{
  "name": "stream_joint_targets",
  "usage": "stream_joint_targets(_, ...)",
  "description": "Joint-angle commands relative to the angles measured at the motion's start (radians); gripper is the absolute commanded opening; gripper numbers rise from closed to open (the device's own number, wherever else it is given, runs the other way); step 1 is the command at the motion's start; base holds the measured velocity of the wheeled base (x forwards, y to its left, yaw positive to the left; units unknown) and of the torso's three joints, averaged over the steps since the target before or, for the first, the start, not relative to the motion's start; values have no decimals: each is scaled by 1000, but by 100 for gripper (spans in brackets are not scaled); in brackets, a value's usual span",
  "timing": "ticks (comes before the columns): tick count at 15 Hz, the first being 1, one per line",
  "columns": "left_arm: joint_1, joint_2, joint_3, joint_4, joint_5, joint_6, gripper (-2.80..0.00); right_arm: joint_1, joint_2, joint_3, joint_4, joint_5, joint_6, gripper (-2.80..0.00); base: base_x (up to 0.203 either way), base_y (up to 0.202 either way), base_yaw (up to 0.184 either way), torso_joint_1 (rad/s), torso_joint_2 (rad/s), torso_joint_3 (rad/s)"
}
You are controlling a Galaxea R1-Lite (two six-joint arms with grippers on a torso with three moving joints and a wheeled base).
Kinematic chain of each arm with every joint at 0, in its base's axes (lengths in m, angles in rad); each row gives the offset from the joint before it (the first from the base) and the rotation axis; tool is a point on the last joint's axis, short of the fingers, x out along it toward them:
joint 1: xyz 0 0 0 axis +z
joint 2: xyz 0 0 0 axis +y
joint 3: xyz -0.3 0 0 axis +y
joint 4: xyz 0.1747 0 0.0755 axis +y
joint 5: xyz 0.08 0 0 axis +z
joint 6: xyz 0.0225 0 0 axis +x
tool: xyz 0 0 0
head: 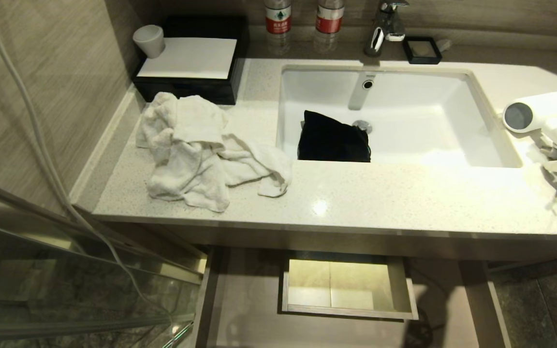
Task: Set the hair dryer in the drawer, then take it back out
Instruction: Place it on the countertop, then close the drawer
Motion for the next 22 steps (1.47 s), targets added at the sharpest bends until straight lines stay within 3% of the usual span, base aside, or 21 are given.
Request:
stream_joint_targets(1, 0, 0, 2, 0, 0, 0, -280, -10, -149, 58, -7, 8, -7, 0, 0, 0, 0, 0, 0, 0)
stream_joint_targets(9, 0, 0, 2, 0, 0, 0, -280, -77, -373, 229, -10, 18, 18, 0, 0, 0, 0, 0, 0, 0)
stream_joint_targets(10, 0, 0, 2, 0, 0, 0, -280, -91, -428, 263, -11, 17, 18, -280, 0, 0, 0, 0, 0, 0)
stream_joint_targets(17, 0, 0, 1, 0, 0, 0, -280, -132, -624, 409, 48, 4, 16, -280, 0, 0, 0, 0, 0, 0)
stream_joint_targets(22, 0, 0, 2, 0, 0, 0, -280, -133, -638, 419, 52, 5, 11, -280, 0, 0, 0, 0, 0, 0)
